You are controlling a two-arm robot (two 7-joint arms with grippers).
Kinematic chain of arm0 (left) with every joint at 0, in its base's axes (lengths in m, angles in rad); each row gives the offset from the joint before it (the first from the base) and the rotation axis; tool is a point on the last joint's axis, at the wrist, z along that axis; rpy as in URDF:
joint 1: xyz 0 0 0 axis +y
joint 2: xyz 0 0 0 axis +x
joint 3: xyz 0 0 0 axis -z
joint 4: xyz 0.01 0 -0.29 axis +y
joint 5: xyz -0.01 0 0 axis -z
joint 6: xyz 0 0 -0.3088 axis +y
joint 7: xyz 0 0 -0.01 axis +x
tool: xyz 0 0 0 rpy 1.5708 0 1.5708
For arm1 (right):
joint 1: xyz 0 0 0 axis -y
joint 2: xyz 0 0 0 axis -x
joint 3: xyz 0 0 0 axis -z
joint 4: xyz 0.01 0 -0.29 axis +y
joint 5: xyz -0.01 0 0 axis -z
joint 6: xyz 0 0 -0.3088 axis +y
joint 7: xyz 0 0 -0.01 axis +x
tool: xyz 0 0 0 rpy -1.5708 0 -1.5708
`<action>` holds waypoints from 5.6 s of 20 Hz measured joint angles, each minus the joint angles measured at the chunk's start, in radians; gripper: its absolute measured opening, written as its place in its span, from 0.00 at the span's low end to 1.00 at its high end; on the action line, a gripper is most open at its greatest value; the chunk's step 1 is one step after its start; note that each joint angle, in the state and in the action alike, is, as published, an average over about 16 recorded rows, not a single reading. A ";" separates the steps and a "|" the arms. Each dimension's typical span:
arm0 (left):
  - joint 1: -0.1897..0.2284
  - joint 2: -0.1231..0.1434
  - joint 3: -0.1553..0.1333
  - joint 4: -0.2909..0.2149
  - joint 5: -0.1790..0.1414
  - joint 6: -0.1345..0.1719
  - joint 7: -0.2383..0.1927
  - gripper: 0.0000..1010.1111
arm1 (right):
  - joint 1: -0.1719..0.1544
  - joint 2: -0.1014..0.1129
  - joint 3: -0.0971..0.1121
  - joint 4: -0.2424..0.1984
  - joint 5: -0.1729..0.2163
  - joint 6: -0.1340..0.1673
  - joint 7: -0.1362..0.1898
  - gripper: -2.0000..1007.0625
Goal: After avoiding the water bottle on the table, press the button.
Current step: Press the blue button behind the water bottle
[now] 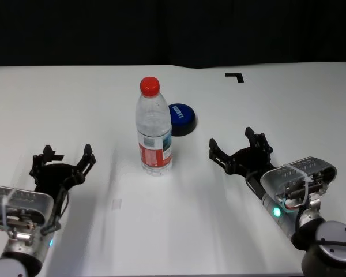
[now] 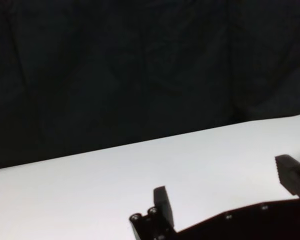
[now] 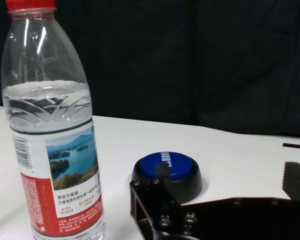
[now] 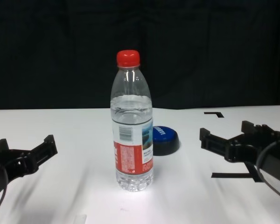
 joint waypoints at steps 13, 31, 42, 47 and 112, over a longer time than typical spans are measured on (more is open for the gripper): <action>0.000 0.000 0.000 0.000 0.000 0.000 0.000 0.99 | 0.000 0.000 0.000 0.000 0.000 0.000 0.000 1.00; 0.000 0.000 0.000 0.000 0.000 0.000 0.000 0.99 | 0.000 0.000 0.000 0.000 0.000 0.000 0.000 1.00; 0.000 0.000 0.000 0.000 0.000 0.000 0.000 0.99 | 0.000 0.000 0.000 0.000 0.000 0.000 0.000 1.00; -0.001 0.001 0.000 0.001 -0.003 -0.005 -0.002 0.99 | 0.000 0.000 0.000 0.000 0.000 0.000 0.000 1.00; 0.064 0.141 0.119 -0.093 -0.064 -0.074 -0.137 0.99 | 0.000 0.000 0.000 0.000 0.000 0.000 0.000 1.00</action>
